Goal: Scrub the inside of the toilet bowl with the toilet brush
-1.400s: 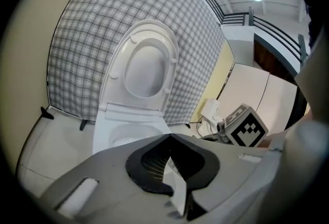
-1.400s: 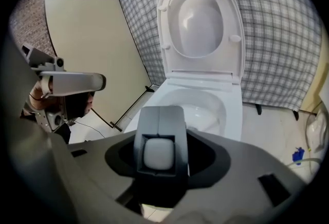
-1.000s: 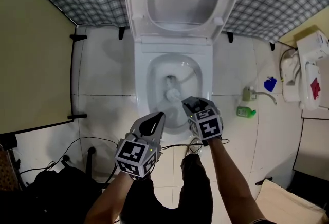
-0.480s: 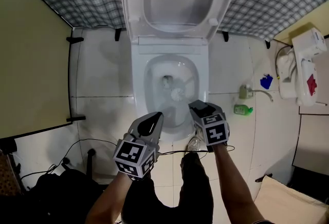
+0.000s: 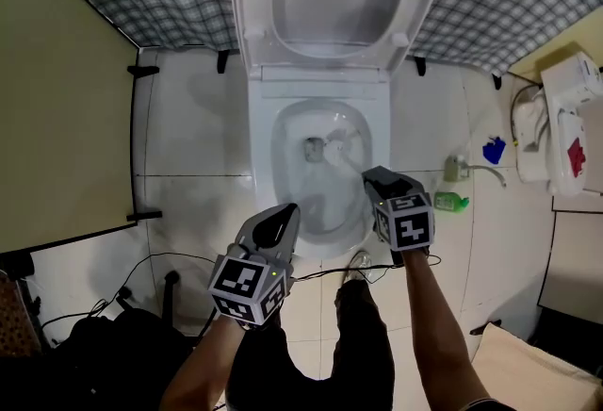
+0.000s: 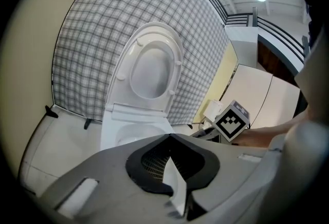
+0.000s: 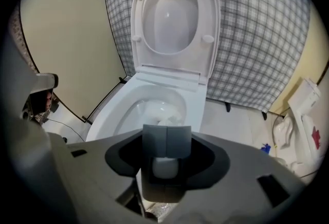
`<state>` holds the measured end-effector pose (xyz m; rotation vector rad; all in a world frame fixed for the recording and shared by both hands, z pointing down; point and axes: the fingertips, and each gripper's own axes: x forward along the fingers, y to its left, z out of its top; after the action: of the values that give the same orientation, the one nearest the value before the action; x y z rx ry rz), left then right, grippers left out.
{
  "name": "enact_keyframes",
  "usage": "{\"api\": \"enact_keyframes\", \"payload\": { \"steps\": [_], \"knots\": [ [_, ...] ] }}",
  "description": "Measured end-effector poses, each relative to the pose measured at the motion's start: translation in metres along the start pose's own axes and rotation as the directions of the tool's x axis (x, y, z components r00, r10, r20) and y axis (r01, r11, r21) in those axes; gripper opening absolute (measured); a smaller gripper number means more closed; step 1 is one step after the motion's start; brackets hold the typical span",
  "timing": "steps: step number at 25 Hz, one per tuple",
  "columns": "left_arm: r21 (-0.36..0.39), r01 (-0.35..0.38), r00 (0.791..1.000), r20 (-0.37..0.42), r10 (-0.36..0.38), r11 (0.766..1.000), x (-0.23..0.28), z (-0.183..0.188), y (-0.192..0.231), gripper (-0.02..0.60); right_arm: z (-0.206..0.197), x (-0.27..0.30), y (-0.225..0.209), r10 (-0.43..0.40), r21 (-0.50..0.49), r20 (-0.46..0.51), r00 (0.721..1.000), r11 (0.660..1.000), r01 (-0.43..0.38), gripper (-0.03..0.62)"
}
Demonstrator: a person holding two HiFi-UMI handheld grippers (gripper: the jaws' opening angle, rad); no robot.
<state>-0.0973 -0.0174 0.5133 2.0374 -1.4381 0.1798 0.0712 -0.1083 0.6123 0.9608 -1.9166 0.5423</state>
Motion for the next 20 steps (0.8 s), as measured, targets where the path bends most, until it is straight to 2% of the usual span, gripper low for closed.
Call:
{"api": "enact_keyframes", "payload": {
  "steps": [6,14,20],
  "knots": [
    [-0.007,0.01,1.0,0.006,-0.01,1.0,0.004,0.007,-0.004,0.009,0.01,0.001,-0.02,-0.028,0.008,0.008,1.0,1.0,0.028,0.212],
    [-0.006,-0.032,0.999,-0.008,0.032,0.999,0.003,0.002,0.016,0.01,0.006,0.06,0.004,0.001,-0.014,-0.053,0.999,1.0,-0.002,0.213],
    [-0.002,-0.051,0.999,-0.002,0.051,0.999,-0.003,0.006,0.019,0.009,0.011,0.04,0.0,0.006,-0.021,0.005,1.0,1.0,-0.006,0.213]
  ]
}}
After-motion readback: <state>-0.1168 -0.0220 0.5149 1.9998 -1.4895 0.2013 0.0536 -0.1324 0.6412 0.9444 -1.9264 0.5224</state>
